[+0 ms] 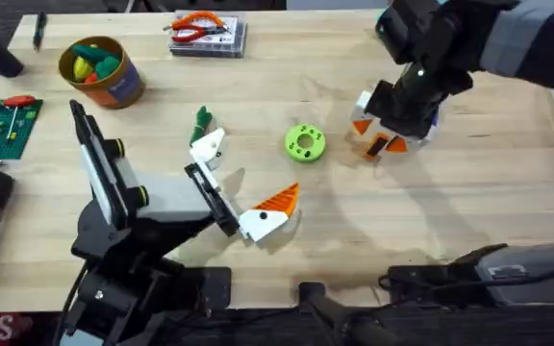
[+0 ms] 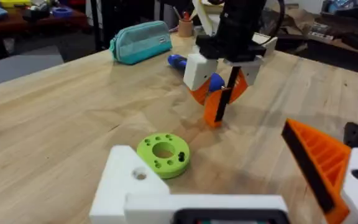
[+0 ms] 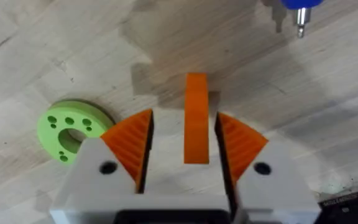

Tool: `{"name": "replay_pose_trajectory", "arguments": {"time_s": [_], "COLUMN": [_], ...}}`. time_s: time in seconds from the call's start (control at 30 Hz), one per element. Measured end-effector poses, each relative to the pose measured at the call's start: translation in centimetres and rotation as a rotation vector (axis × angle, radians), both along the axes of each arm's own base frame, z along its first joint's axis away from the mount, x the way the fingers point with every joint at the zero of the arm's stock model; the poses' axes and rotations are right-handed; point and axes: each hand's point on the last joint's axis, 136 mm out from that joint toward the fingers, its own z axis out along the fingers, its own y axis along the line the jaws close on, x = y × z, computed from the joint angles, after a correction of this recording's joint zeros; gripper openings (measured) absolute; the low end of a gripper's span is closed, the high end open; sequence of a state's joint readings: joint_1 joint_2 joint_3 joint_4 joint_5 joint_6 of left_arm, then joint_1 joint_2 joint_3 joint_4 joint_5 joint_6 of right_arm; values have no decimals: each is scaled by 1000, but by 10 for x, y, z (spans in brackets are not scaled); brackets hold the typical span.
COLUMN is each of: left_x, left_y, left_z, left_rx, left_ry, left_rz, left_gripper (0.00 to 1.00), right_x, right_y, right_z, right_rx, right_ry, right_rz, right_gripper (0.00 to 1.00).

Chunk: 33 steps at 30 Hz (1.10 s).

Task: Pick up the gripper from the table and insert it into the empty holder that is missing its gripper. Then pick up a screw, insert it into the mounting hole, and use the screwdriver to tighten it. Finally, clean up the table by picking up the vegetable and placing it into the bucket.

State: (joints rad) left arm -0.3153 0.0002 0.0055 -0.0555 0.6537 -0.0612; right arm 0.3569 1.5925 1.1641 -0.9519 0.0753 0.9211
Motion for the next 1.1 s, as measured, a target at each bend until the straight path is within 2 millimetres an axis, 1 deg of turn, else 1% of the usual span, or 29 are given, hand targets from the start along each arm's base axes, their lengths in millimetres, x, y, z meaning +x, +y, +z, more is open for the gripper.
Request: {"name": "replay_pose_trajectory", "arguments": {"time_s": [0.07, 0.17, 0.23, 0.3, 0.33, 0.37, 0.4, 0.43, 0.67, 0.77, 0.83, 1.0, 1.1], "left_x": [0, 0, 0, 0, 0, 0, 0, 0, 0, 0, 0, 0, 0], "left_y": [0, 0, 0, 0, 0, 0, 0, 0, 0, 0, 0, 0, 0], "left_z": [0, 0, 0, 0, 0, 0, 0, 0, 0, 0, 0, 0, 0], "left_rx": [0, 0, 0, 0, 0, 0, 0, 0, 0, 0, 0, 0, 0], "left_ry": [0, 0, 0, 0, 0, 0, 0, 0, 0, 0, 0, 0, 0], "left_rz": [0, 0, 0, 0, 0, 0, 0, 0, 0, 0, 0, 0, 0], "left_gripper": [972, 972, 972, 972, 972, 972, 972, 972, 972, 972, 972, 972, 972], "right_x": [-1, 0, 0, -1, -1, -1, -2, -2, -1, 3, 8, 16, 16], "right_y": [0, -1, -1, -1, -2, -2, -2, -2, -1, 5, 10, 19, 21], "right_z": [0, 0, 0, 0, 0, 0, 0, 0, 0, 7, 18, 63, 84], "right_rx": [-1, -4, -5, -8, -8, -9, -11, -12, -12, 13, 40, 103, 125], "right_ry": [2, 1, 1, 2, 3, 4, 6, 7, 6, -10, -37, -156, -219], "right_rz": [-1, -3, 1, -1, -6, 1, -3, -4, 44, 89, 116, 168, 181], "right_gripper": [524, 481, 428, 302, 210, 148, 41, 17, 16, 15, 15, 14, 14]}}
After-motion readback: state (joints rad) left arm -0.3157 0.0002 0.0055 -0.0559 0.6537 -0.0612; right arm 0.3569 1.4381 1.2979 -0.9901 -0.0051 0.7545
